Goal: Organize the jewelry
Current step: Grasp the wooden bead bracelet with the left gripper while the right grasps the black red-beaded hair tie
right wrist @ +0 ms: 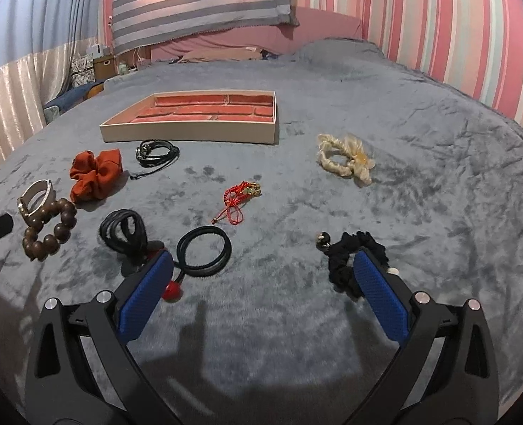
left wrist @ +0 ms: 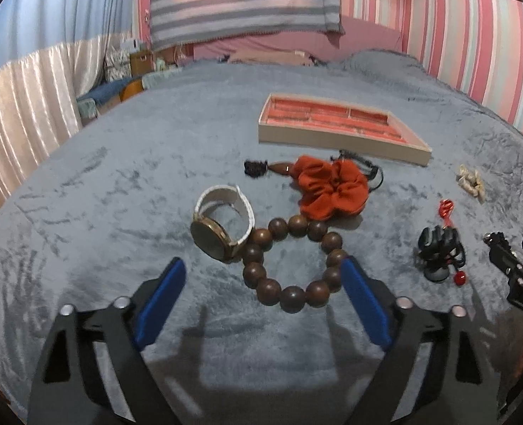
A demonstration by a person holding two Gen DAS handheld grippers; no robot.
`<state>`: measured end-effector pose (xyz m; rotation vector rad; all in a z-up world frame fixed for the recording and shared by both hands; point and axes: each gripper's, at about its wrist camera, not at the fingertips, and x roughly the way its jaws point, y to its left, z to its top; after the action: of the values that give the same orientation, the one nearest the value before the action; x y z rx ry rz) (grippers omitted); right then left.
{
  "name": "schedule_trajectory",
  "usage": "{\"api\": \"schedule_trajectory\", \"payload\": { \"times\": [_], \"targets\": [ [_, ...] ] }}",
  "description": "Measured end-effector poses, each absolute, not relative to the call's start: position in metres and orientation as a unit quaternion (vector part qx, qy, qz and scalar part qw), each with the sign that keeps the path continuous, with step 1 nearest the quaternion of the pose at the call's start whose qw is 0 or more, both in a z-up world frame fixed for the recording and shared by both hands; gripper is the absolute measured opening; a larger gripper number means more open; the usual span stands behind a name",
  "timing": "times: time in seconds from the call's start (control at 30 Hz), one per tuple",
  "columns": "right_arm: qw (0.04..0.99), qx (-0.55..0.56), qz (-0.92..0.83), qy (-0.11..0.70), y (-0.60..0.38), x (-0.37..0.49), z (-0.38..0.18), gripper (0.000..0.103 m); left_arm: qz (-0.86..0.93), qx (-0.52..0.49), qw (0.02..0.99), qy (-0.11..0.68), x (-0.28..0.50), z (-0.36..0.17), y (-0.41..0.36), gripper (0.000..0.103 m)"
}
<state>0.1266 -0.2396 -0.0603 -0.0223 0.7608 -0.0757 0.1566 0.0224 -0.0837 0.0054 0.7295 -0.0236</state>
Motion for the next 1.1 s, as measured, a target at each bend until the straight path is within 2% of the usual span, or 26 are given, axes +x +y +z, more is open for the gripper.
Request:
{"api": "schedule_trajectory", "payload": {
  "times": [0.1, 0.3, 0.37, 0.43, 0.53, 0.73, 0.9, 1.07, 1.1],
  "targets": [
    [0.923, -0.006, -0.030, 0.384, -0.240, 0.140, -0.067, 0.088, -0.014, -0.009, 0.926, 0.378, 0.169, -0.094, 0.025, 0.076],
    [0.913, -0.005, -0.023, 0.408, -0.237, 0.159, -0.080, 0.077, -0.020, -0.029, 0.916, 0.400, 0.188, -0.108, 0.032, 0.076],
    [0.906, -0.003, -0.021, 0.423, -0.237, 0.166, -0.086, 0.068, -0.020, -0.029, 0.913, 0.407, 0.193, -0.111, 0.033, 0.076],
    [0.900, 0.004, -0.018, 0.435, -0.239, 0.172, -0.091, 0.064, -0.021, -0.033, 0.909, 0.416, 0.198, -0.116, 0.034, 0.073],
    [0.894, 0.010, -0.015, 0.447, -0.241, 0.177, -0.096, 0.061, -0.025, -0.039, 0.901, 0.431, 0.203, -0.122, 0.034, 0.062],
    [0.886, 0.009, -0.015, 0.464, -0.239, 0.186, -0.102, 0.059, -0.028, -0.032, 0.895, 0.444, 0.212, -0.128, 0.033, 0.062],
    [0.884, 0.009, -0.017, 0.467, -0.240, 0.192, -0.106, 0.053, -0.027, -0.018, 0.894, 0.446, 0.212, -0.129, 0.029, 0.061],
    [0.884, -0.001, -0.012, 0.466, -0.238, 0.192, -0.107, 0.039, -0.033, -0.013, 0.893, 0.448, 0.210, -0.128, 0.026, 0.051],
    [0.884, -0.001, -0.011, 0.467, -0.238, 0.192, -0.107, 0.037, -0.041, -0.012, 0.893, 0.448, 0.209, -0.128, 0.024, 0.043]
  ]
}}
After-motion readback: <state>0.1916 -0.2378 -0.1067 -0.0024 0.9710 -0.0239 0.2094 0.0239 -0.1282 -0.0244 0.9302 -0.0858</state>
